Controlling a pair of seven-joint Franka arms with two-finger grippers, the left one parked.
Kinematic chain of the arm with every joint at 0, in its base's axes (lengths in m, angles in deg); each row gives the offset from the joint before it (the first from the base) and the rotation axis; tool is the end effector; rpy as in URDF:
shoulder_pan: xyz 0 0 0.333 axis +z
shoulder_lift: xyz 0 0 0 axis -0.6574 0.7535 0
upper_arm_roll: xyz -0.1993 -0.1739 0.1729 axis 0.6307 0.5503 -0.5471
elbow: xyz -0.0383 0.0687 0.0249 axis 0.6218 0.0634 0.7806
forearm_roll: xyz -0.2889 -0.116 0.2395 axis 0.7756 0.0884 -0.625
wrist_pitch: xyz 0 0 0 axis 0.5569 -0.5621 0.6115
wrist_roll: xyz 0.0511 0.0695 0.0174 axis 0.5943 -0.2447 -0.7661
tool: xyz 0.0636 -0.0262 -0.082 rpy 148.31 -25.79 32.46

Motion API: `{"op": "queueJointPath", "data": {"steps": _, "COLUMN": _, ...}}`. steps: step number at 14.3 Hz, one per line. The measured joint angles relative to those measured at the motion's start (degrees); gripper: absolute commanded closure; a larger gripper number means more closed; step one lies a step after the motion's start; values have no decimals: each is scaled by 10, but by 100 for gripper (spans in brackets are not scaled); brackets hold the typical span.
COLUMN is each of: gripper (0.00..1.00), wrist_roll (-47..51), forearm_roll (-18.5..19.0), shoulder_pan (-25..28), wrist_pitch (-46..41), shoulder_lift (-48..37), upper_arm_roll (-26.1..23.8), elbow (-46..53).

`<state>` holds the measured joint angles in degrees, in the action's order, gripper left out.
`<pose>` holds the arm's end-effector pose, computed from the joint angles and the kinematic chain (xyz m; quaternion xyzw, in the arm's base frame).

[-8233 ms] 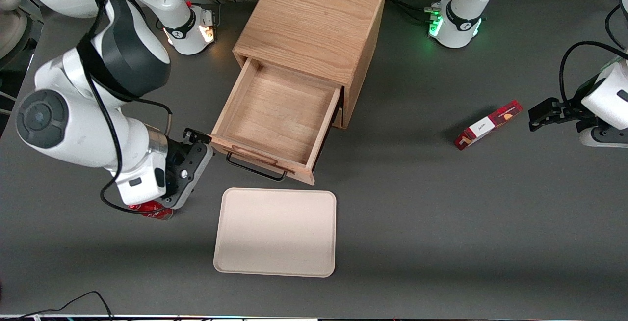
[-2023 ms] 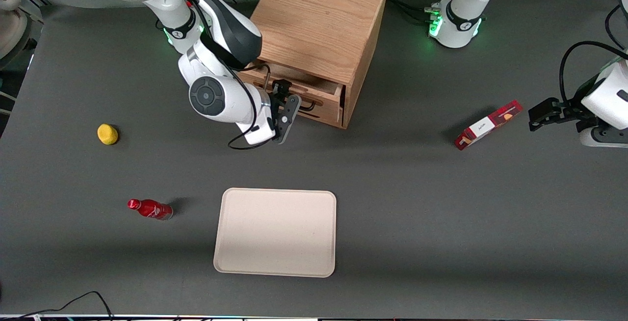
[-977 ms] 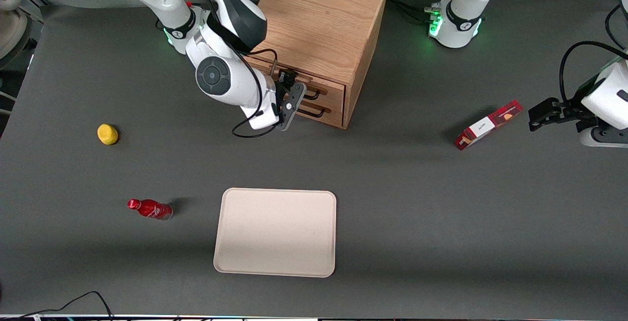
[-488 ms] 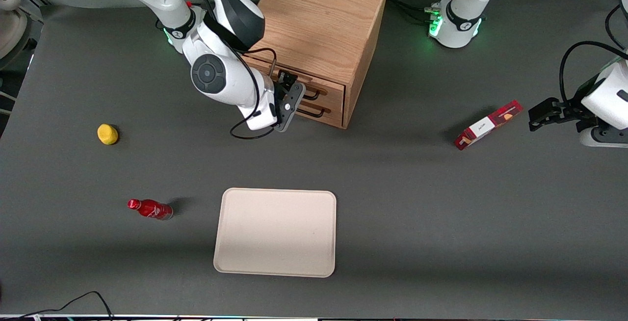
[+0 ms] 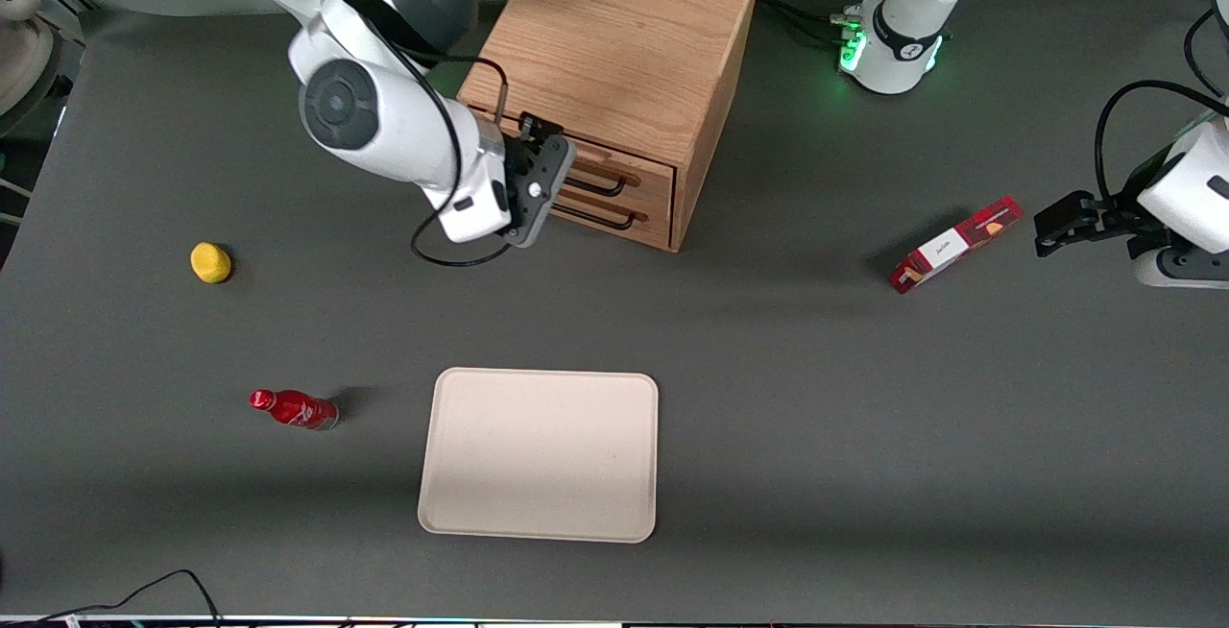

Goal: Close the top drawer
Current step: 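Hold the right gripper at the closed drawer front, then lift slightly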

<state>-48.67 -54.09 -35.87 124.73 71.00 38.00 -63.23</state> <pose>0.5081 0.3628 0.5068 -0.8656 -0.4591 0.0426 0.1953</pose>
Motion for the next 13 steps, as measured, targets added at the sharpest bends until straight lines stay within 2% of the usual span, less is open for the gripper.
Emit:
{"op": "queueJointPath", "data": {"steps": 3, "gripper": 0, "wrist_roll": 65, "forearm_roll": 11, "shoulder_pan": -3, "wrist_pitch": -67, "shoulder_lift": -78, "upper_arm_roll": 45, "elbow": 20}}
{"op": "queueJointPath", "data": {"steps": 6, "gripper": 0, "wrist_roll": 212, "forearm_roll": 23, "shoulder_pan": -4, "wrist_pitch": -184, "shoulder_lift": -176, "upper_arm_roll": 91, "elbow": 23}}
{"op": "queueJointPath", "data": {"steps": 8, "gripper": 0, "wrist_roll": 288, "forearm_roll": 32, "shoulder_pan": -4, "wrist_pitch": -251, "shoulder_lift": -218, "upper_arm_roll": 154, "elbow": 17}}
{"op": "queueJointPath", "data": {"steps": 9, "gripper": 0, "wrist_roll": 297, "forearm_roll": 40, "shoulder_pan": -4, "wrist_pitch": -266, "shoulder_lift": -228, "upper_arm_roll": 201, "elbow": 12}}
{"op": "queueJointPath", "data": {"steps": 11, "gripper": 0, "wrist_roll": 297, "forearm_roll": 79, "shoulder_pan": -10, "wrist_pitch": -268, "shoulder_lift": -227, "upper_arm_roll": 279, "elbow": 4}}
{"op": "queueJointPath", "data": {"steps": 13, "gripper": 0, "wrist_roll": 300, "forearm_roll": 112, "shoulder_pan": -17, "wrist_pitch": -240, "shoulder_lift": -220, "upper_arm_roll": 308, "elbow": -14}}
